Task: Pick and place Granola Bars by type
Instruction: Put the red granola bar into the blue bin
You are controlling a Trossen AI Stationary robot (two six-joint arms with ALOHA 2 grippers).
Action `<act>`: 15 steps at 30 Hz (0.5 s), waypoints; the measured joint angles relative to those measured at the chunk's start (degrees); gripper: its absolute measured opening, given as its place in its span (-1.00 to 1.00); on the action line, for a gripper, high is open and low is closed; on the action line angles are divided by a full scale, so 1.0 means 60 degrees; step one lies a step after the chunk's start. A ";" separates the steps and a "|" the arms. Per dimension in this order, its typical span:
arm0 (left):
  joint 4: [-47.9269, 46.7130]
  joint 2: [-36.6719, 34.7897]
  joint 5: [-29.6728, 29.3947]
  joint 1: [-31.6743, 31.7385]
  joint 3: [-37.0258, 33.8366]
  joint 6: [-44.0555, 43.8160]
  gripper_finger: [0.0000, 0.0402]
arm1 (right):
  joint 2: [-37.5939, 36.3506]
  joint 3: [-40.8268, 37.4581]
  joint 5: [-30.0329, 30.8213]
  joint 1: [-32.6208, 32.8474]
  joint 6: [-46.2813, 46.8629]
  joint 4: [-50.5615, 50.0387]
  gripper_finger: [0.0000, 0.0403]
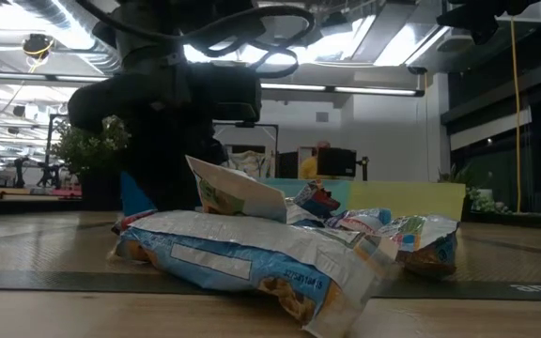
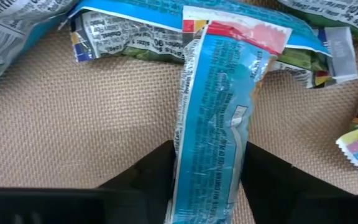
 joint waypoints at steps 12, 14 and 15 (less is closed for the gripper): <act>-0.0351 -0.0664 0.0106 0.0075 -0.0029 -0.0198 -0.79 | 0.0001 0.0000 0.0001 0.0000 -0.0015 0.0001 0.00; -0.0621 -0.1104 0.0094 0.0177 0.0011 -0.0196 -0.83 | 0.0001 0.0000 0.0001 0.0000 -0.0015 0.0003 0.00; -0.0826 -0.1338 0.0071 0.0231 0.0058 -0.0189 -0.85 | 0.0001 0.0000 0.0001 0.0000 -0.0015 0.0000 0.00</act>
